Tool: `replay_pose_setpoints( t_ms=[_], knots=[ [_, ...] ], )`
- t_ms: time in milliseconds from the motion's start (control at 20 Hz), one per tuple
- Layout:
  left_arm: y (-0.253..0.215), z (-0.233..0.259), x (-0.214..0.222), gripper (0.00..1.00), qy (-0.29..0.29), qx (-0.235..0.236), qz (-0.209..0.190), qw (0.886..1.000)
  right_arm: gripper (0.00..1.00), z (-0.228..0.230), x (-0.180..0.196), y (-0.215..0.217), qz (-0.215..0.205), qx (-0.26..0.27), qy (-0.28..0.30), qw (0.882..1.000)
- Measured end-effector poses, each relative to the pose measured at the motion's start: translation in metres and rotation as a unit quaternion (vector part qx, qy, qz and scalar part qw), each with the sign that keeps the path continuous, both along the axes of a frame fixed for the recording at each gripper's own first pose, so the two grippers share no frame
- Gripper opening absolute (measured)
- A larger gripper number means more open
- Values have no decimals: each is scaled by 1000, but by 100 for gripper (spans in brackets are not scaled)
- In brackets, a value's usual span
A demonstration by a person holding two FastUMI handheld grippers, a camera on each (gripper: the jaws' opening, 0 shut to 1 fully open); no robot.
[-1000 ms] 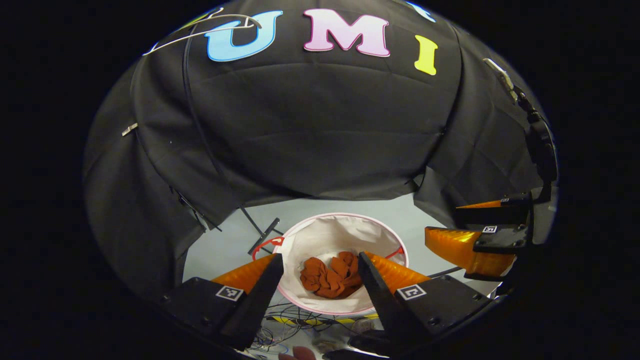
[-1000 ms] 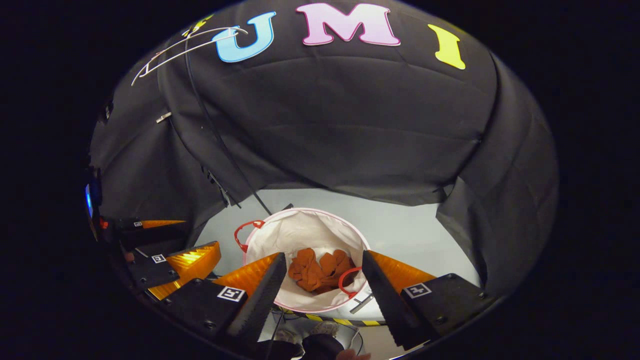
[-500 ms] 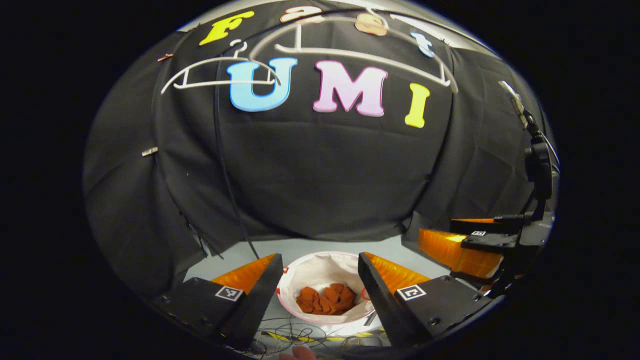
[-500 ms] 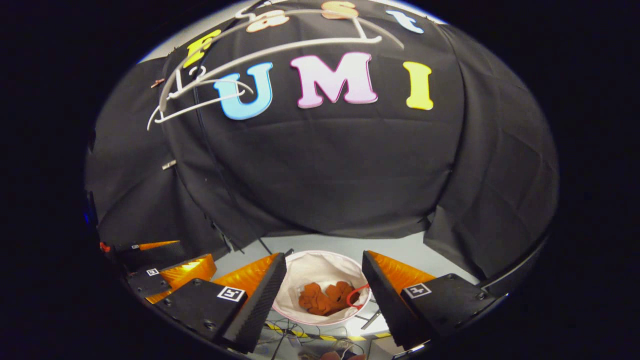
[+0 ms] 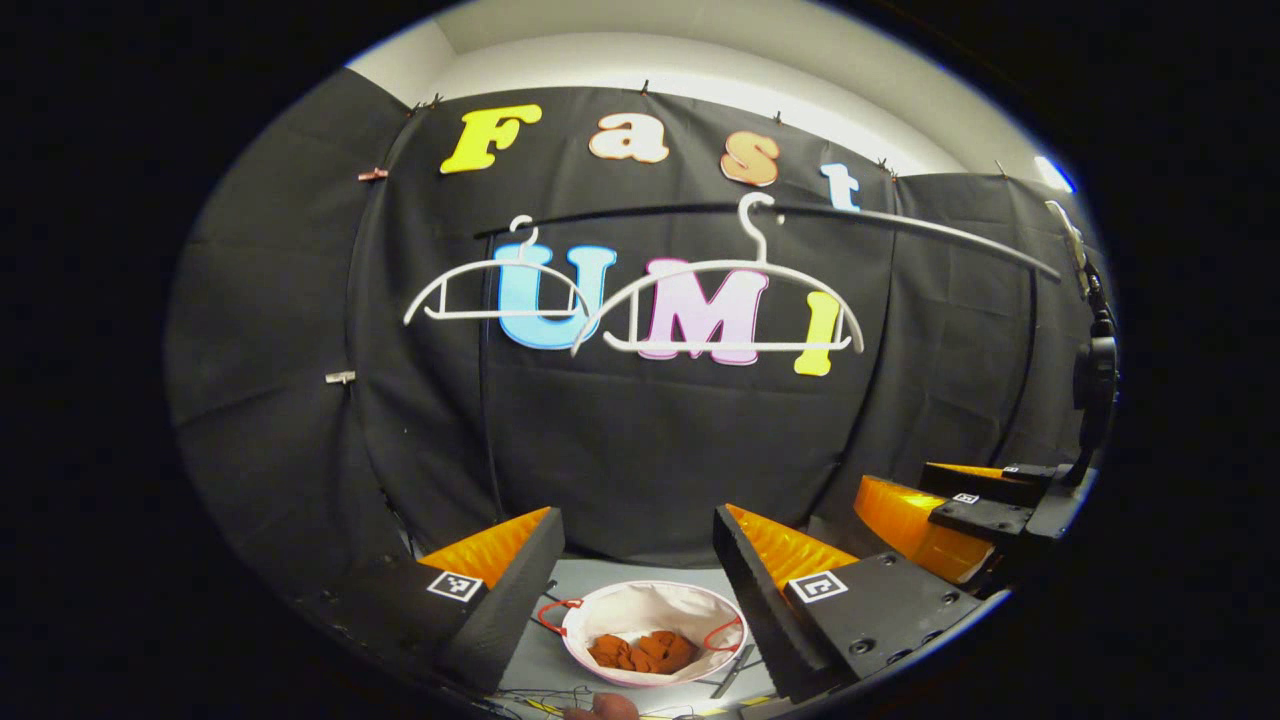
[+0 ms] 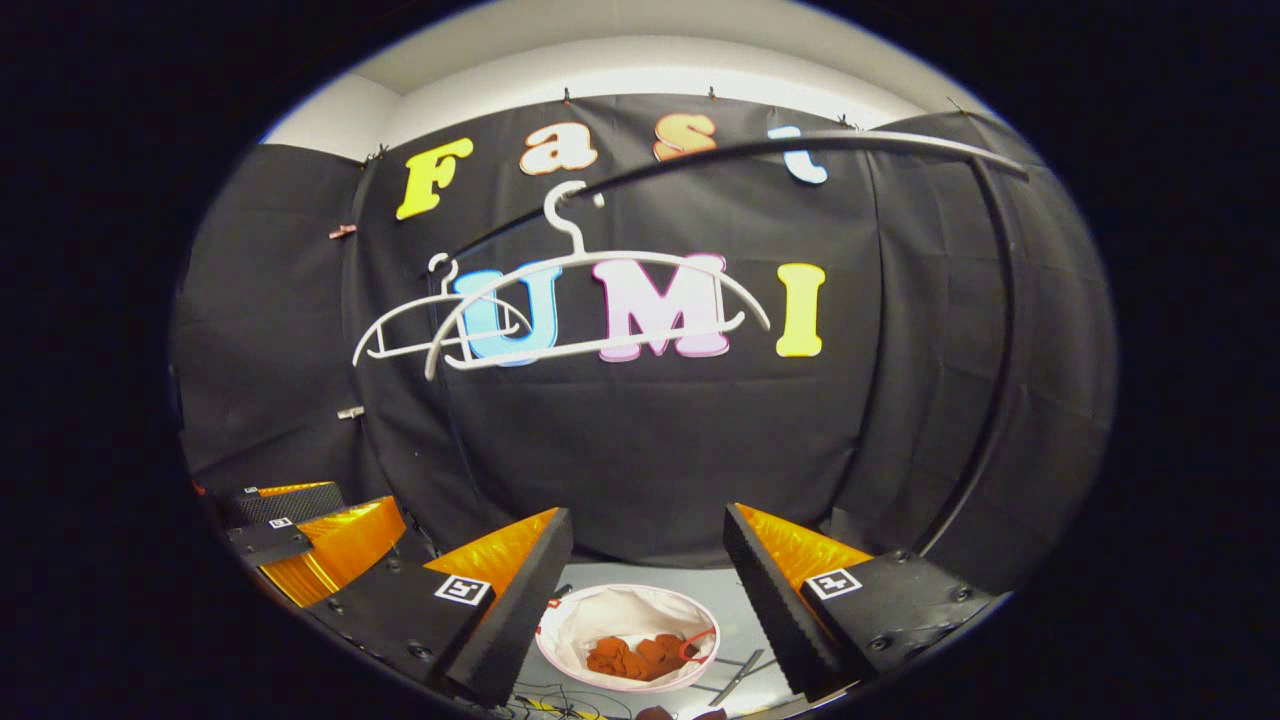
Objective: Grasp the clothes on the hanger with both hands and then place them into the laundry hamper below.
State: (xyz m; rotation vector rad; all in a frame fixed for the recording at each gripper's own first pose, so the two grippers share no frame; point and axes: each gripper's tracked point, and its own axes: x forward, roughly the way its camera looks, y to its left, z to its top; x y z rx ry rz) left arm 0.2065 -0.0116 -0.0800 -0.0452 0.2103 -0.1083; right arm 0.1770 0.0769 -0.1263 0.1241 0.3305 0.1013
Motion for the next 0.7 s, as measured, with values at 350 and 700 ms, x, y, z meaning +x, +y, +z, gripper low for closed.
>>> replay_pose_setpoints(
  t_ms=[350, 700],
  knots=[
    [15, 74, -39, 92, -78, 13, 12, 997, 98, 72, -29, 1, -5, -11, -70, 997],
    [11, 100, -54, 95, -107, 36, 21, 993, 98, 118, -50, -20, -9, -22, -126, 992]
  ],
)
